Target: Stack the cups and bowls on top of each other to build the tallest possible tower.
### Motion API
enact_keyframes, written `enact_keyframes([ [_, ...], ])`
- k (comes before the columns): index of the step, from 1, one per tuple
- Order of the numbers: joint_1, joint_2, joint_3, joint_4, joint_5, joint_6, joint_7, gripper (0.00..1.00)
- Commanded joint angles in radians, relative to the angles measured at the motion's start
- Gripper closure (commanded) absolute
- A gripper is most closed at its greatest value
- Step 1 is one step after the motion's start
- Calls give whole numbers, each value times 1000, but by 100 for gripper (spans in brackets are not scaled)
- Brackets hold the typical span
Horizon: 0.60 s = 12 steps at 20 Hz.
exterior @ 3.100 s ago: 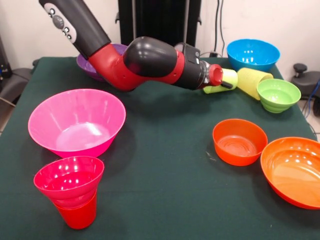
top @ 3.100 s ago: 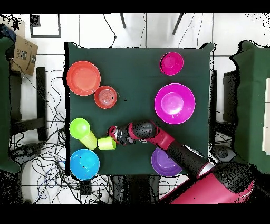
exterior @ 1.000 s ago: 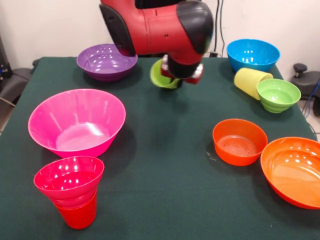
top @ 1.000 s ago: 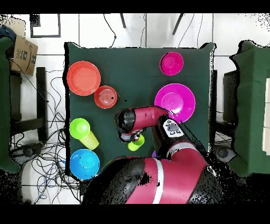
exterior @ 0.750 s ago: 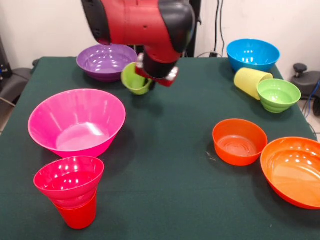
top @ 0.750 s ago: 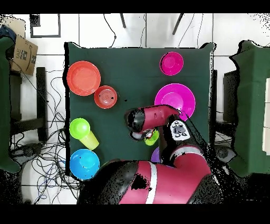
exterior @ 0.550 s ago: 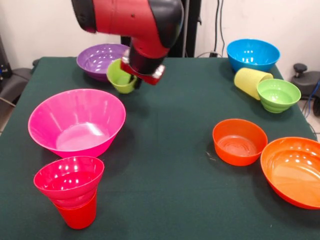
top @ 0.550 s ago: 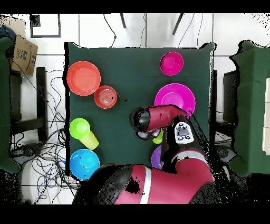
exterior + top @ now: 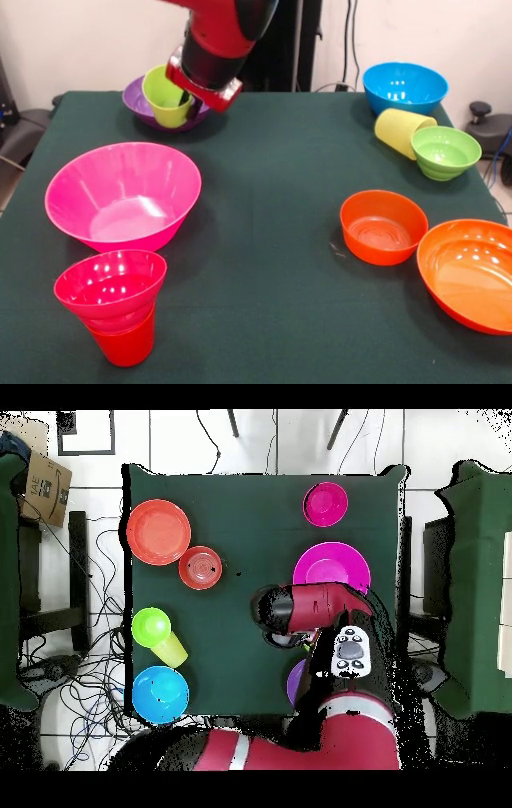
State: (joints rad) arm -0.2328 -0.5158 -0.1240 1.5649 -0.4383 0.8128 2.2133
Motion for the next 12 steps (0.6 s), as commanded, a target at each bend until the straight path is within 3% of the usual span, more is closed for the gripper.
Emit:
enact_keyframes([
  [1, 61, -54, -17, 9, 72, -17, 235, 100],
  [7, 110, -37, -83, -26, 80, -99, 274, 100],
  [12, 92, 87, -110, -156, 49, -255, 282, 100],
])
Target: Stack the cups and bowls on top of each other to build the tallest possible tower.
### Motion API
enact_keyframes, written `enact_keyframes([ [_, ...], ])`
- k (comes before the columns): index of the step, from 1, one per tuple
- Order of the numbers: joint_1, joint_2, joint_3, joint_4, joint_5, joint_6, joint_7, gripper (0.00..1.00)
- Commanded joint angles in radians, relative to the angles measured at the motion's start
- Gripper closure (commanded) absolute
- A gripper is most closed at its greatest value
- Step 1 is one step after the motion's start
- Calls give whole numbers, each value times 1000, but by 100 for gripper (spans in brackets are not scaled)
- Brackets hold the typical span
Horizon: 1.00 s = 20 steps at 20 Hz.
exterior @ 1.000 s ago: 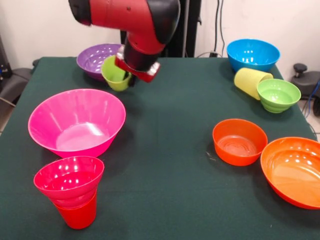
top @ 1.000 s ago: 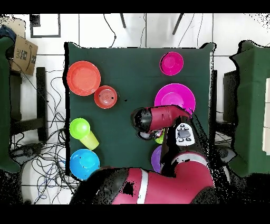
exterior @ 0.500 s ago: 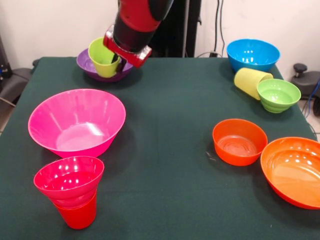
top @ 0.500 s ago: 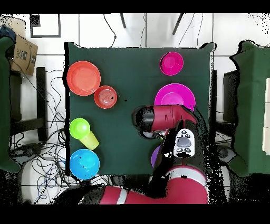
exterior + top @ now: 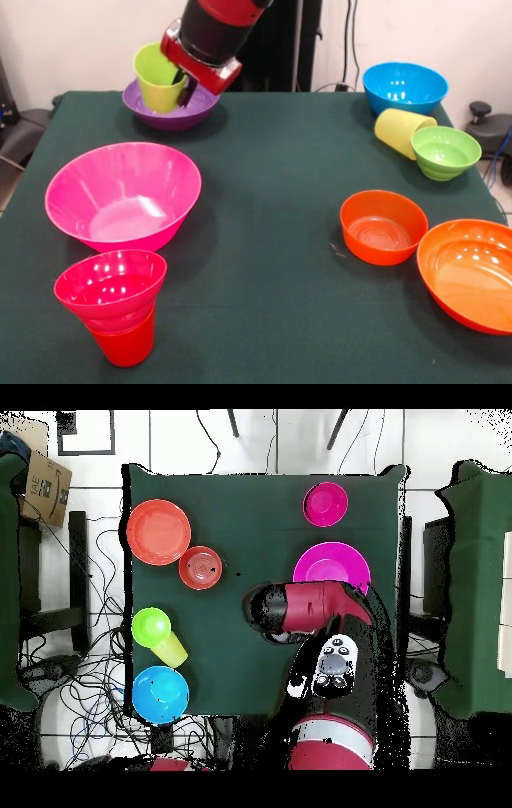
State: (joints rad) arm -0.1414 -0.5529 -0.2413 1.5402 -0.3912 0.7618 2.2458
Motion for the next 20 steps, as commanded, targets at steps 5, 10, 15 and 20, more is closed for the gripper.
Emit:
enact_keyframes([
  [5, -11, 194, 3, -204, 12, -262, 228, 100],
  [10, -31, 259, 7, -256, 15, -391, 199, 100],
  [15, -57, 267, 50, -287, 28, -421, 121, 100],
  [20, -74, 257, 80, -304, 35, -400, 58, 100],
])
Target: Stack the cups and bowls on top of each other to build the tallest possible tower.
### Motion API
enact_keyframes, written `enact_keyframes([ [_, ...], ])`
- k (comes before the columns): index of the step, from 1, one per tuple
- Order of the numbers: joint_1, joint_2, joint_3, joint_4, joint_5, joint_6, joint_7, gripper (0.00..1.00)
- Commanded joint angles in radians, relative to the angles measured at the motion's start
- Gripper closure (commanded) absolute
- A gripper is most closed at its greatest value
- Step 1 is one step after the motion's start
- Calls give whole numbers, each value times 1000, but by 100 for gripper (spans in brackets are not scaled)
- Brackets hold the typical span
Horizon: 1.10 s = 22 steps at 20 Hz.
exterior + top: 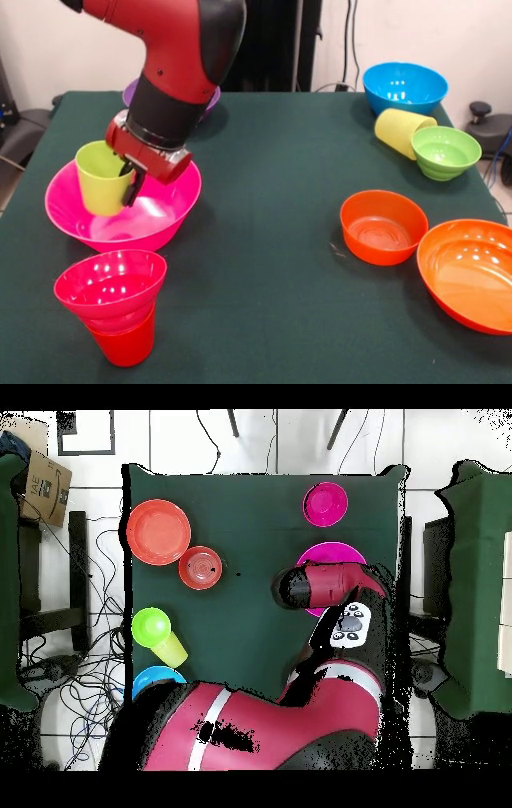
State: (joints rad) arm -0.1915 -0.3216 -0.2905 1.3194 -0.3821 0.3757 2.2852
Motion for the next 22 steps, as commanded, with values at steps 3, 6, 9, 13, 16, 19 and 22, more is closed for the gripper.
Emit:
enact_keyframes([
  [3, -30, 21, 139, -93, 30, 12, -4, 100],
  [6, -45, 11, 157, -97, 32, 33, -29, 100],
  [9, -58, 0, 177, -101, 38, 68, -55, 100],
  [13, -74, -5, 202, -117, 45, 98, -81, 100],
  [16, -82, -9, 215, -130, 43, 115, -95, 100],
  [19, -92, -9, 229, -145, 40, 134, -109, 100],
  [22, -107, -11, 250, -163, 41, 165, -132, 100],
])
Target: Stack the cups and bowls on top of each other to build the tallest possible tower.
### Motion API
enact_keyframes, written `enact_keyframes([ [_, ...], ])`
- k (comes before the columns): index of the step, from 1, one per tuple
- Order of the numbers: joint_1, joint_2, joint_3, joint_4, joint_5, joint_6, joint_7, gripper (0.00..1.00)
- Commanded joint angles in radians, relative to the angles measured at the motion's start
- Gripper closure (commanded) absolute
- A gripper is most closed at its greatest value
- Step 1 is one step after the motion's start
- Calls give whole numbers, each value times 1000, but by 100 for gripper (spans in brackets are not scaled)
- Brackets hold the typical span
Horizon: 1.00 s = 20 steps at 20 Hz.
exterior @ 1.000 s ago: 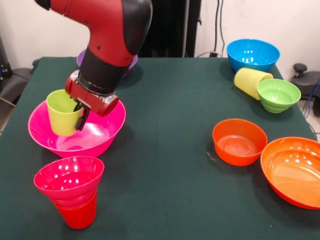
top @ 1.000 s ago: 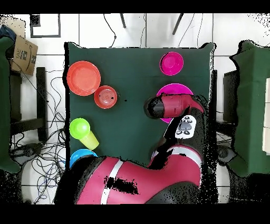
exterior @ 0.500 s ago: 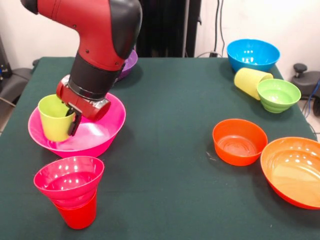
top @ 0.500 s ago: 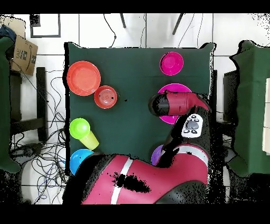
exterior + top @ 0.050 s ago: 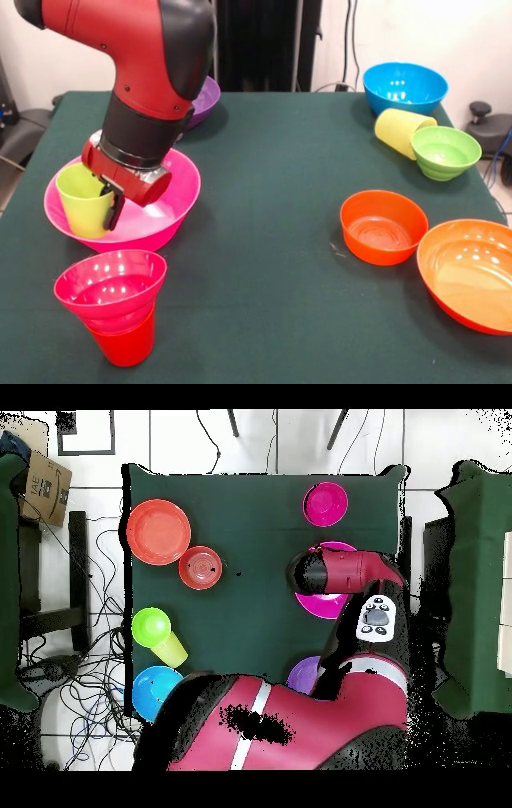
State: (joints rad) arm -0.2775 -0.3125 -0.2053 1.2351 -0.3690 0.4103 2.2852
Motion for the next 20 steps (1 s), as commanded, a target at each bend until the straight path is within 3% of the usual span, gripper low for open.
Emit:
enact_keyframes([
  [1, -28, -21, 173, -83, 28, 138, -140, 100],
  [13, -66, -44, 228, -106, 22, 241, -170, 100],
  [20, -66, -99, 229, -75, 30, 329, -159, 100],
])
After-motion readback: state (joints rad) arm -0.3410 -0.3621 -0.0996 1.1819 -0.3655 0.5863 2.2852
